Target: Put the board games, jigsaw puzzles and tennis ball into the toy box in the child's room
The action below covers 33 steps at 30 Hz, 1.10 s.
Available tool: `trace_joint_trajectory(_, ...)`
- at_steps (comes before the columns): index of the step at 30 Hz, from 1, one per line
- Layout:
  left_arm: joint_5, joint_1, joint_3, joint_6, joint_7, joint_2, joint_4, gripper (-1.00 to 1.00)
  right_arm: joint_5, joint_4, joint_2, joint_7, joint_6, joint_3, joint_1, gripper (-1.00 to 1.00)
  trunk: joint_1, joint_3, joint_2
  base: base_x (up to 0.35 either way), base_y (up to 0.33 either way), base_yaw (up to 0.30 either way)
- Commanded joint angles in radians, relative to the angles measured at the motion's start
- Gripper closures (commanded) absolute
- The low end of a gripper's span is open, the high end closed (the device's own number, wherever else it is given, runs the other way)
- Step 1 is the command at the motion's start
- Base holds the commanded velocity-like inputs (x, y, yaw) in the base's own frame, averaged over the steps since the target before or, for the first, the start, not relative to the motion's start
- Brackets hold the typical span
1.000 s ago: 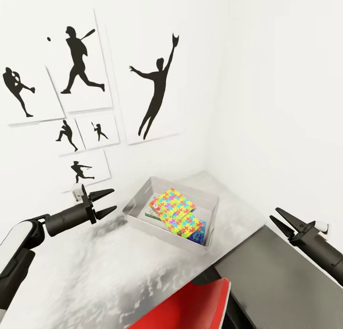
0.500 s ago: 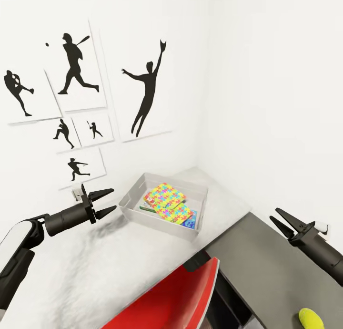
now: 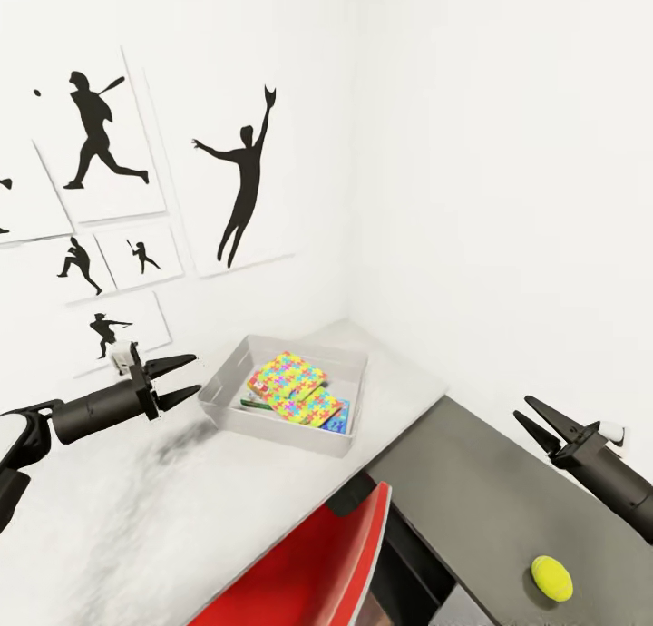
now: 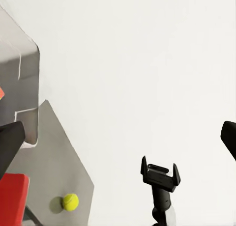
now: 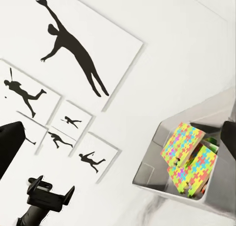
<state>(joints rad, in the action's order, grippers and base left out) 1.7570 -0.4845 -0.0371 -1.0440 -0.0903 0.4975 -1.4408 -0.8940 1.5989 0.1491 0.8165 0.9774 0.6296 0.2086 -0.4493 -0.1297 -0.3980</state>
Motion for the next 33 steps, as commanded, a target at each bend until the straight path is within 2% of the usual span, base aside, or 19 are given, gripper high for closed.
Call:
trace_joint_trajectory(1,-0.01,0.0,-0.003,-0.003,-0.029,0.013,-0.001,-1.0,0.003,0.0,0.0,0.004,0.004,0.001,0.001,-1.0,-0.001,-0.001,-0.002,0.0,0.0,-0.157)
trace_joint_trajectory(4,-0.008,0.0,-0.004,-0.003,-0.072,0.028,0.0,-1.0,0.003,0.0,-0.001,0.004,0.003,0.001,0.001,-1.0,-0.001,0.0,-0.002,0.0,0.0,-0.072)
trace_joint_trajectory(8,-0.007,-0.001,0.0,-0.003,-0.094,0.032,-0.001,-1.0,0.003,0.0,-0.001,0.004,0.003,0.001,0.001,-1.0,-0.001,0.0,-0.002,0.0,0.0,-0.02)
trace_joint_trajectory(20,-0.007,-0.002,0.001,-0.003,-0.098,0.035,-0.001,-1.0,0.003,0.001,-0.005,0.004,0.002,0.0,0.001,-1.0,-0.001,0.001,-0.002,0.0,0.0,-0.014)
trace_joint_trajectory(33,-0.007,-0.002,0.002,-0.003,-0.1,0.035,-0.002,-1.0,0.003,0.002,-0.009,0.004,0.001,-0.002,0.0,-1.0,-0.001,0.015,-0.002,0.0,0.0,-0.202)
